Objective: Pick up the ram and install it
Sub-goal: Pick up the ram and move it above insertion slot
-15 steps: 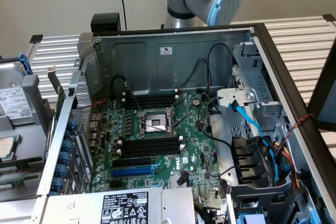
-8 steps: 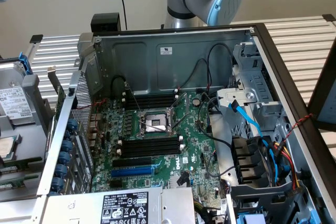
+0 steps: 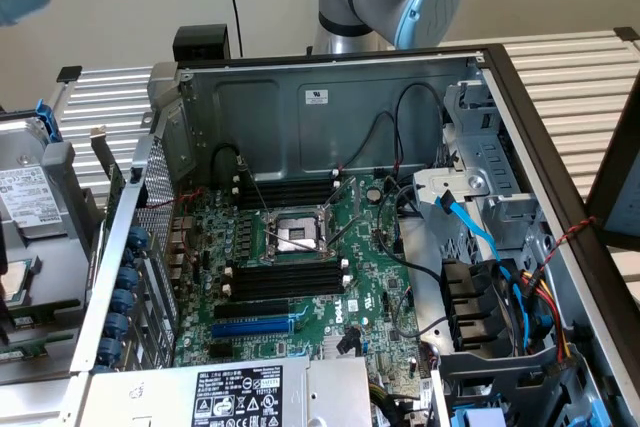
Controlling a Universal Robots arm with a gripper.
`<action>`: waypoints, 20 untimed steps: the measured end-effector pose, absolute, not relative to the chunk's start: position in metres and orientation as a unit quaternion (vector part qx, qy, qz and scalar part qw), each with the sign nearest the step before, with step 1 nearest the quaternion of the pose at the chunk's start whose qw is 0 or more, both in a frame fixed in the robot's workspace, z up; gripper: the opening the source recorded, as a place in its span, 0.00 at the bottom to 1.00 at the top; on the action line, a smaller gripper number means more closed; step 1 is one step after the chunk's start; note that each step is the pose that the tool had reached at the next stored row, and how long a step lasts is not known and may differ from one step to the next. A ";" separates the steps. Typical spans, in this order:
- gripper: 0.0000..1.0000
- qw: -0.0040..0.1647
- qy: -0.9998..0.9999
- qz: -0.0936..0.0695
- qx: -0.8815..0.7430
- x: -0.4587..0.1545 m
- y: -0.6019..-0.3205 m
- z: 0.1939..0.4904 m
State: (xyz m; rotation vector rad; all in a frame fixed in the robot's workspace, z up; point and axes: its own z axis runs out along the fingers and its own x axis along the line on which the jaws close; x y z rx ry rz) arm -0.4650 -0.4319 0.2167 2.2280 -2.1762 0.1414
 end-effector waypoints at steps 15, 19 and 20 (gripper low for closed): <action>0.25 0.013 -0.698 0.044 0.715 -0.465 -0.432 0.206; 0.23 0.013 -0.698 0.044 0.715 -0.465 -0.432 0.206; 0.23 0.013 -0.698 0.044 0.715 -0.465 -0.432 0.206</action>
